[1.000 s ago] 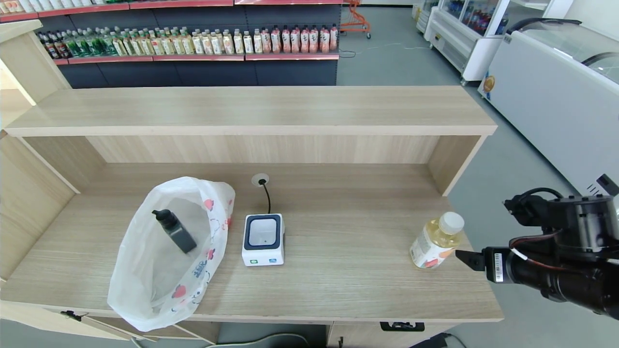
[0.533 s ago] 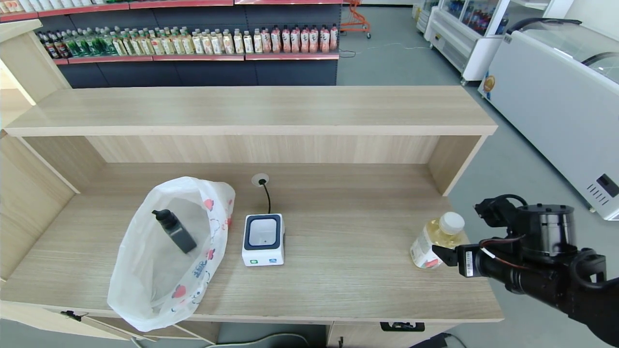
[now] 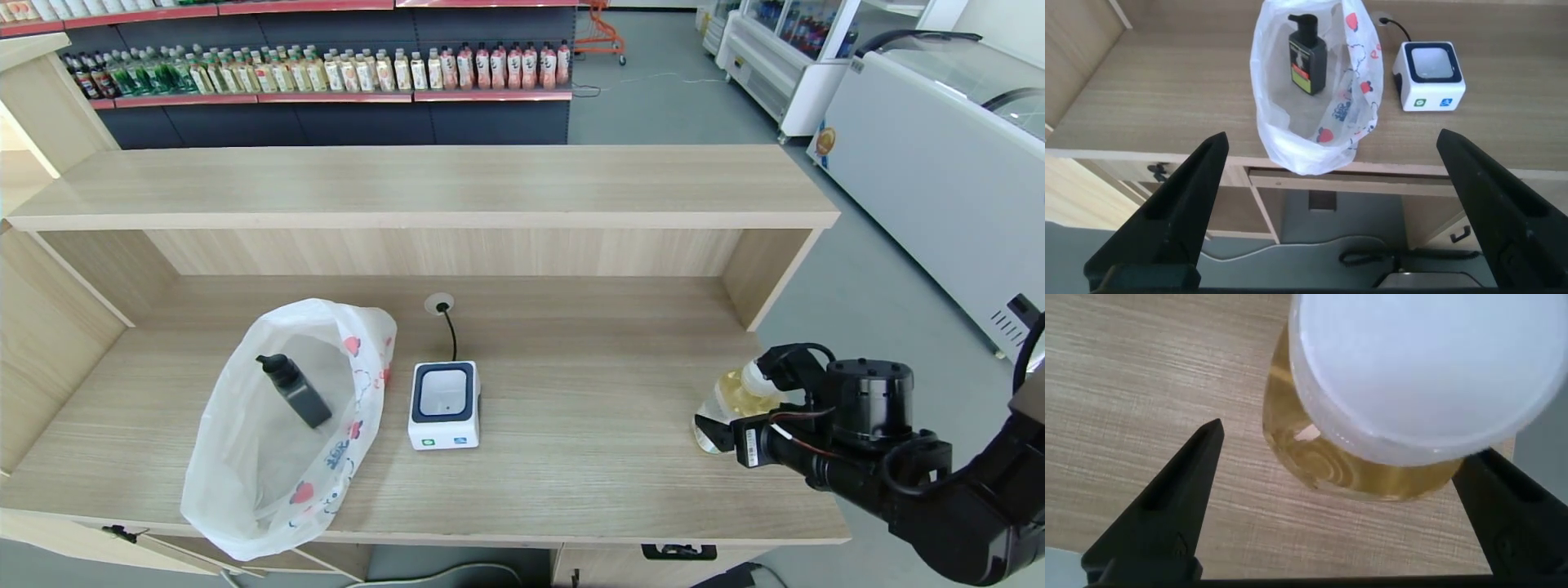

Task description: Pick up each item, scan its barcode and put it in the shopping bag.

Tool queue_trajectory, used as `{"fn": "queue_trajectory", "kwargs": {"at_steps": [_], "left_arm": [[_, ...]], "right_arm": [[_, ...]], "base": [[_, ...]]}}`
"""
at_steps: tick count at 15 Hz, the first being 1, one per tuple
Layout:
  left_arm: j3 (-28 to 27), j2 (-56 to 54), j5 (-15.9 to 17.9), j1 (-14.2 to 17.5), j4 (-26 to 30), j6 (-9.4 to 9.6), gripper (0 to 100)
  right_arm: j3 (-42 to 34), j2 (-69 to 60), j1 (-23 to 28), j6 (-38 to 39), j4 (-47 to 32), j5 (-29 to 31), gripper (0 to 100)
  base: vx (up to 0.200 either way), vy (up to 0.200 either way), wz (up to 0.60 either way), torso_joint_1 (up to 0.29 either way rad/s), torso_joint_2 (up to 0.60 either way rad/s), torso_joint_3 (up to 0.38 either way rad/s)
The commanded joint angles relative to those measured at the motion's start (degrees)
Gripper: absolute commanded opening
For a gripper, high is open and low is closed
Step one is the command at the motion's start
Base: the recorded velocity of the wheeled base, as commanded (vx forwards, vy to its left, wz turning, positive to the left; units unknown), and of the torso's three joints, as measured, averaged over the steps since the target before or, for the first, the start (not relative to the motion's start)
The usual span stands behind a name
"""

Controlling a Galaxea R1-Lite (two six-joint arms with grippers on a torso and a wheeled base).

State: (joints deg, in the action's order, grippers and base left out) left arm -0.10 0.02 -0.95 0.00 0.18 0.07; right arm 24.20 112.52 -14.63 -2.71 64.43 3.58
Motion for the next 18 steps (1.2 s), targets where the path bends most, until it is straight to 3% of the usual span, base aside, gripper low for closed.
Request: {"fn": "queue_trajectory", "kwargs": {"at_steps": [1, 7, 10, 16, 17, 18], "left_arm": [[0.01, -0.02, -0.02, 0.0, -0.01, 0.01, 100], [0.01, -0.02, -0.02, 0.0, -0.01, 0.01, 100], [0.01, -0.02, -0.02, 0.0, -0.01, 0.01, 100], [0.01, -0.02, -0.02, 0.0, -0.01, 0.01, 100], [0.01, -0.02, -0.02, 0.0, -0.01, 0.01, 100], [0.01, -0.02, -0.02, 0.0, -0.01, 0.01, 100]], "right_arm": [[0.5, 3.41, -0.31, -0.02, 0.96, -0.86, 100], [1.29, 8.95, -1.72, -2.66, 10.46, -3.23, 100], [2.26, 10.18, -1.72, -6.26, 11.16, -4.38, 100], [5.42, 13.87, -1.63, -6.35, 15.55, -6.4, 100], [5.51, 14.39, -1.63, -6.43, 17.22, -7.28, 0], [5.6, 14.39, -1.63, -6.43, 17.57, -7.36, 0]], "base": [[0.0, 0.0, 0.0, 0.0, 0.0, 0.0], [0.0, 0.0, 0.0, 0.0, 0.0, 0.0], [0.0, 0.0, 0.0, 0.0, 0.0, 0.0], [0.0, 0.0, 0.0, 0.0, 0.0, 0.0], [0.0, 0.0, 0.0, 0.0, 0.0, 0.0], [0.0, 0.0, 0.0, 0.0, 0.0, 0.0]]}}
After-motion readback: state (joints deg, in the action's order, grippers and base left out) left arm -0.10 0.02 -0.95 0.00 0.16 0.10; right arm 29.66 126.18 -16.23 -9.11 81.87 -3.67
